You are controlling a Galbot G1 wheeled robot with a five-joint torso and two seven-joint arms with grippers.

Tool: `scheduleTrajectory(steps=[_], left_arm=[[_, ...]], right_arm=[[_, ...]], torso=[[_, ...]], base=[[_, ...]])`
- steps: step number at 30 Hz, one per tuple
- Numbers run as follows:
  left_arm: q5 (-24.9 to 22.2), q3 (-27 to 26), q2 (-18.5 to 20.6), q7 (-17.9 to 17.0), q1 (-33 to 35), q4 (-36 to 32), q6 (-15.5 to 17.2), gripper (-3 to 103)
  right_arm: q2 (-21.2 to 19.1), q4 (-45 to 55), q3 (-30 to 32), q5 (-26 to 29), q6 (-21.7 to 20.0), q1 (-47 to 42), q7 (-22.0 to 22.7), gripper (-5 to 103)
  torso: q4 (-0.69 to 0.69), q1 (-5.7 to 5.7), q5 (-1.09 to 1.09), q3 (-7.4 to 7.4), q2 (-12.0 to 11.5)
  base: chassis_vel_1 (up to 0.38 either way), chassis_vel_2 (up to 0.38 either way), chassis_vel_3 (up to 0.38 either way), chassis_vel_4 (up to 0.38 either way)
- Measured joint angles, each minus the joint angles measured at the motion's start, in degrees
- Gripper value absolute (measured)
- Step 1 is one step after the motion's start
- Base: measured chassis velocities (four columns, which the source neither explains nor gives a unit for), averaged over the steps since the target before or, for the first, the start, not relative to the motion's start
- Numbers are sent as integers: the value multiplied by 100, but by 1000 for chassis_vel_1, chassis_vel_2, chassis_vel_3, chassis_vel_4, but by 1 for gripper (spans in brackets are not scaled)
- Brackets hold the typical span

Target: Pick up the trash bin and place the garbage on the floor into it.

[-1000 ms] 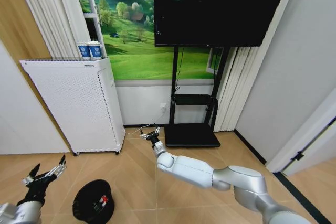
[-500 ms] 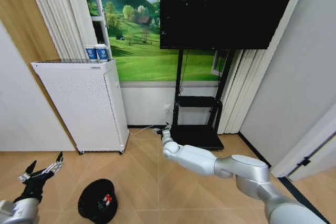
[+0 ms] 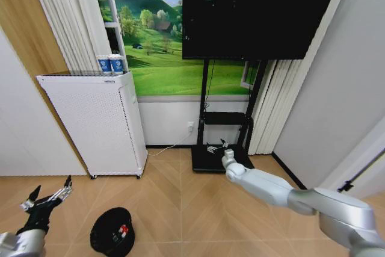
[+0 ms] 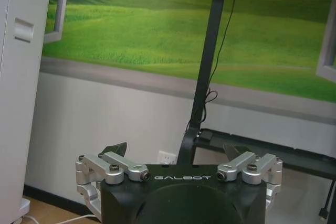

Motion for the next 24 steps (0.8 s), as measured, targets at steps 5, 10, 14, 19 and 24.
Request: scheduleTrajectory(steps=[5, 10, 14, 19, 24], left_arm=[[92, 46, -42, -22, -1, -27, -16, 100], [122, 65, -68, -67, 8, -78, -18, 100], [200, 125, -121, -94, 3, -107, -18, 100], [292, 178, -183, -88, 23, -130, -12, 100], [335, 203, -199, -89, 34, -182, 13, 100]], right_arm=[[-481, 24, 510, -142, 305, -555, -334, 100], [-986, -51, 1266, -215, 439, -1472, -610, 100], [-1338, -32, 2073, -427, 604, -2296, -779, 100], [-1588, 134, 3089, -656, 767, -3347, -958, 100], [-1861, 243, 3975, -936, 1041, -4315, -1150, 100]], torso=[[-1, 61, 0, 84, 144], [-4, 105, 0, 147, 252], [-5, 121, 0, 167, 287], [-1, 122, -2, 170, 293], [-2, 120, -4, 164, 284]], base=[[0, 0, 0, 0], [0, 0, 0, 0], [0, 0, 0, 0], [0, 0, 0, 0], [0, 0, 0, 0]])
